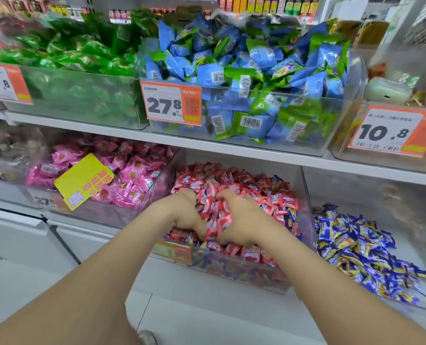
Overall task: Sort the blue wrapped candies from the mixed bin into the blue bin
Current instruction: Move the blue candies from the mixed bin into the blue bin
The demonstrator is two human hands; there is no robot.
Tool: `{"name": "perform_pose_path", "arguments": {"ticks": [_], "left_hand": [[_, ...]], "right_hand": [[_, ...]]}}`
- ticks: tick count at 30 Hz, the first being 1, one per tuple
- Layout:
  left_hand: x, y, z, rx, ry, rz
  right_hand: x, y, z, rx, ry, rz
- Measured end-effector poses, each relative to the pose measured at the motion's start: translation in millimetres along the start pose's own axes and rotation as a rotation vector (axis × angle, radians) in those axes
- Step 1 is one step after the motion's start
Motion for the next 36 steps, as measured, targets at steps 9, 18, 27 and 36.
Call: {"name": "perform_pose_path", "arguments": {"ticks": [9, 18, 27, 36], "left_hand": [[45, 15, -15, 0.197, -0.480, -0.147], [40, 16, -9, 0.096, -0.591, -0.002], [32, 21, -7, 0.305, -0.554, -0.191], [8, 33, -12, 0.398, -0.409, -0.428]], "right_hand": [[15, 40, 16, 0.221, 0.038, 0.134], [11, 50, 34, 0.272, 0.107, 0.092], [-17, 33, 5, 0.280, 0.308, 0.323], [4, 56, 20, 0.365, 0.254, 0.250]]}}
Point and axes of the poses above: each hand's wrist, its own z-axis away from the middle knuckle, its own y-axis out of the back of the hand, x = y × z, the point moved 8 cm from there along -z, towards the middle knuckle, and after that the axes turned 13 degrees about -x, right-handed, at the moved point
